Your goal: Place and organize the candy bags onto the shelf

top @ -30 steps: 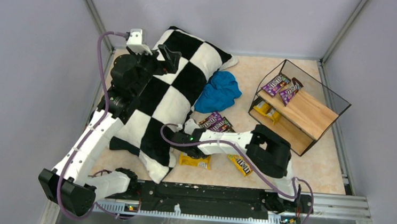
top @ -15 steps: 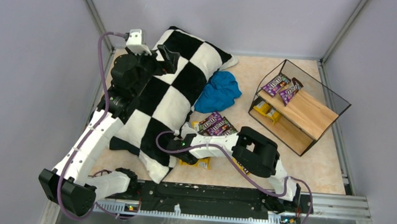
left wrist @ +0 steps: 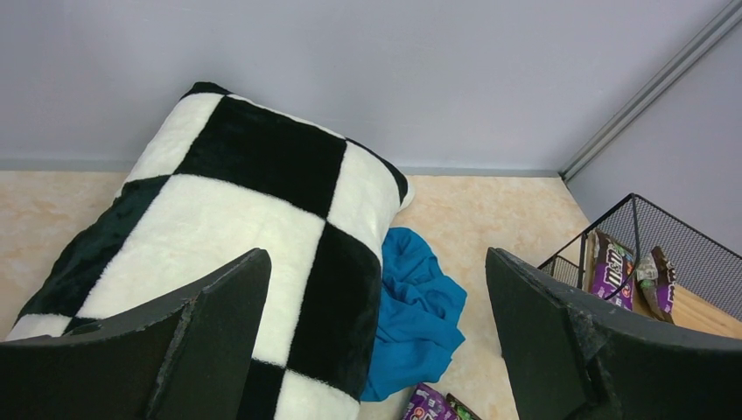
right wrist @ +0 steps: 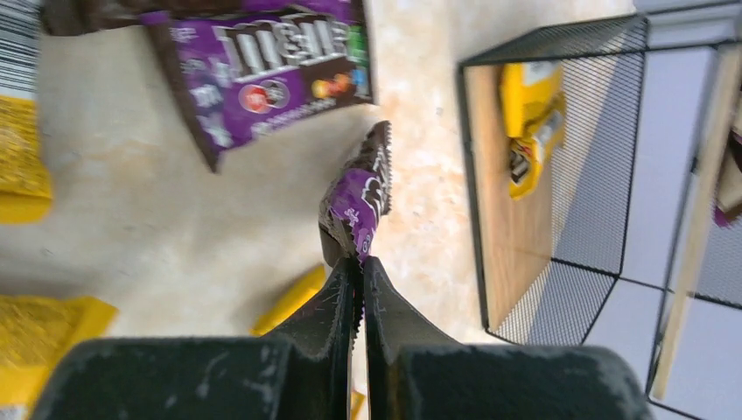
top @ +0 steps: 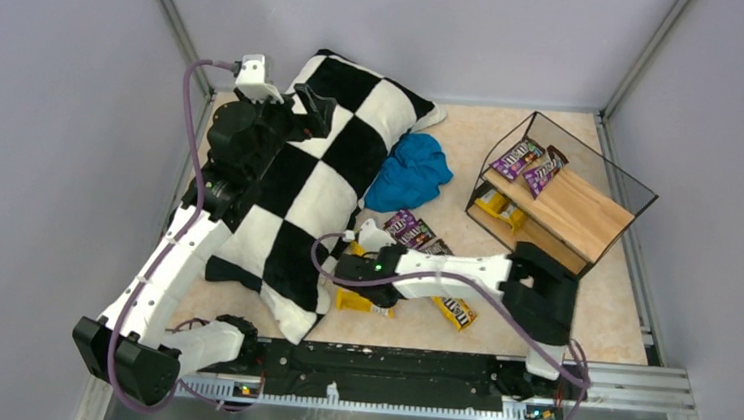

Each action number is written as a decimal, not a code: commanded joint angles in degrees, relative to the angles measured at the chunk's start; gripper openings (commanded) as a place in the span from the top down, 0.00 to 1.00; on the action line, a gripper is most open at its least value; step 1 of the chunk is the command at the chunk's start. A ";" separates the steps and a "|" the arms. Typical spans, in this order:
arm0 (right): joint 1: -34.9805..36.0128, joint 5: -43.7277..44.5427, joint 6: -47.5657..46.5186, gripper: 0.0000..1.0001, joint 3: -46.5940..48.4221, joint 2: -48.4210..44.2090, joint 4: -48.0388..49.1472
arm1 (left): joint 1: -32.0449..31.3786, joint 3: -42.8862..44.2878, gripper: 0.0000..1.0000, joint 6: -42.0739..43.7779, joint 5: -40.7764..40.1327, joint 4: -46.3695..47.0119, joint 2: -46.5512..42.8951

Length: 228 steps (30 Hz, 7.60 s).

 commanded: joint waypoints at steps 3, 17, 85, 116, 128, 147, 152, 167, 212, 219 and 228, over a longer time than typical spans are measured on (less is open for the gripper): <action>-0.58 0.44 -9.42 1.00 -8.71 -23.15 7.49 | 0.50 -0.13 0.01 0.38 0.06 1.75 -0.61; -2.53 -0.98 -42.28 1.00 -5.78 -60.35 6.18 | 0.45 -0.39 0.01 -1.31 2.64 2.09 0.39; -58.16 -38.27 -72.86 0.98 -24.62 -55.41 34.19 | -0.11 -0.15 0.01 -2.49 7.62 2.65 0.48; -56.12 -43.07 -62.96 0.45 -20.55 -52.84 29.68 | -0.10 -0.33 0.01 -2.66 8.66 3.11 1.08; -53.63 -47.54 -44.57 0.01 -13.66 -63.19 21.05 | -0.11 -0.13 0.01 -2.40 8.56 2.94 1.13; -10.34 -28.46 -18.65 0.01 -8.31 -25.70 26.99 | -0.07 -1.39 0.01 2.11 -3.34 2.46 0.12; -10.33 -35.33 -18.14 0.01 -8.34 -15.46 31.72 | 0.01 -1.66 0.01 2.22 -4.28 2.67 -0.48; -8.68 -19.65 -22.19 0.29 2.49 2.53 20.80 | 3.68 -1.56 0.02 -1.41 1.31 2.79 0.42; -7.18 -13.27 -39.61 1.00 -13.05 -44.03 26.47 | 5.11 -1.52 0.01 -3.89 6.06 3.06 1.43; -7.18 0.81 -54.08 1.00 -11.93 -57.45 23.54 | 5.11 -1.59 0.02 -4.20 6.43 3.07 1.72; -16.93 8.45 -74.84 1.00 -17.13 -66.04 22.13 | 5.11 -1.64 0.02 -4.64 7.16 3.07 2.17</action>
